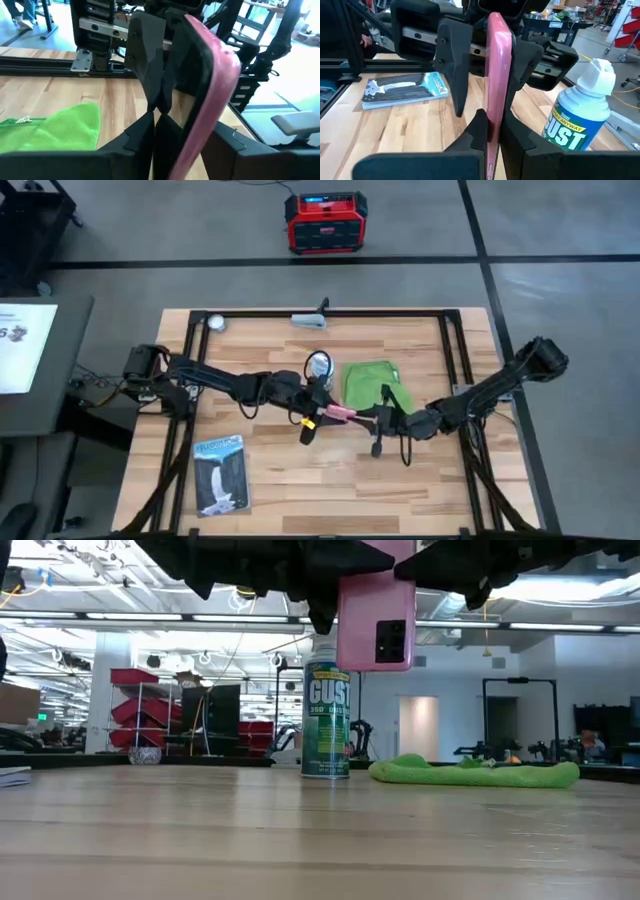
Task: Apply microfiber cloth
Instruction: Spray the pink cellphone using the spray bottle
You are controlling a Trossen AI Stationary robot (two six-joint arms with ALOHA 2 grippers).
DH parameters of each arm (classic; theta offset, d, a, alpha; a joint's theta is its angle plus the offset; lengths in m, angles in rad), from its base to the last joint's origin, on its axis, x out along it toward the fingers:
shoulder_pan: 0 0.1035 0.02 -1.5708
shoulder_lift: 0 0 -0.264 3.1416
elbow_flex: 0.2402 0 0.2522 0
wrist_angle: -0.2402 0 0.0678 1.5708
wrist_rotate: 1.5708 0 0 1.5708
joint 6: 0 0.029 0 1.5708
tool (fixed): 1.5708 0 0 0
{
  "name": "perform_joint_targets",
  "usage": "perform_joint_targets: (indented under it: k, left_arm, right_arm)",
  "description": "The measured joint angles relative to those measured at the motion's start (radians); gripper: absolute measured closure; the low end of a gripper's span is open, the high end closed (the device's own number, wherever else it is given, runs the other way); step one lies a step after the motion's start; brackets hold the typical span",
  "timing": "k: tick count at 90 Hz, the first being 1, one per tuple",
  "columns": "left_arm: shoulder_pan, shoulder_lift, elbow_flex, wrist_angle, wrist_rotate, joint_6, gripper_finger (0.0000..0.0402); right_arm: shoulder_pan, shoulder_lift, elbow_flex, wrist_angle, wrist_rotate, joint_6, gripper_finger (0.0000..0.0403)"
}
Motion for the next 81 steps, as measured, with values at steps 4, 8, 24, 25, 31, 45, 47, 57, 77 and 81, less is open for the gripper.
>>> perform_joint_targets:
  k: [4, 8, 24, 25, 31, 45, 47, 57, 77, 81]
  left_arm:
    - [0.000, 0.000, 0.000, -0.002, -0.001, 0.006, 0.0330]
    - [0.000, 0.000, 0.000, -0.003, -0.004, 0.011, 0.0358]
    - [-0.002, -0.002, 0.001, -0.010, -0.006, 0.035, 0.0392]
    - [-0.002, -0.002, 0.001, -0.010, -0.007, 0.035, 0.0393]
    - [-0.004, -0.002, 0.001, -0.010, -0.016, 0.035, 0.0395]
    - [-0.005, -0.002, 0.001, -0.012, -0.039, 0.042, 0.0397]
    - [-0.006, -0.002, 0.001, -0.013, -0.046, 0.041, 0.0397]
    - [-0.006, -0.007, 0.001, -0.021, -0.056, 0.036, 0.0399]
    - [-0.008, -0.128, 0.000, -0.116, -0.108, 0.116, 0.0399]
    - [-0.007, -0.163, 0.000, -0.134, -0.126, 0.135, 0.0399]
  right_arm:
    - [0.000, 0.000, 0.000, 0.001, 0.000, 0.000, 0.0393]
    - [0.000, 0.000, 0.000, 0.002, -0.003, -0.001, 0.0393]
    - [0.000, -0.001, 0.000, 0.005, -0.006, 0.012, 0.0393]
    - [0.000, -0.001, 0.000, 0.005, -0.006, 0.012, 0.0393]
    - [0.000, -0.001, 0.000, 0.005, -0.006, 0.011, 0.0393]
    - [0.000, -0.002, 0.000, 0.003, -0.002, 0.007, 0.0386]
    - [0.000, -0.002, 0.000, 0.003, -0.002, 0.005, 0.0378]
    - [0.000, -0.007, 0.000, -0.001, -0.006, -0.010, 0.0322]
    - [0.022, -0.008, 0.000, 0.000, -0.001, 0.001, 0.0237]
    - [0.023, -0.008, 0.000, 0.001, -0.002, 0.005, 0.0240]
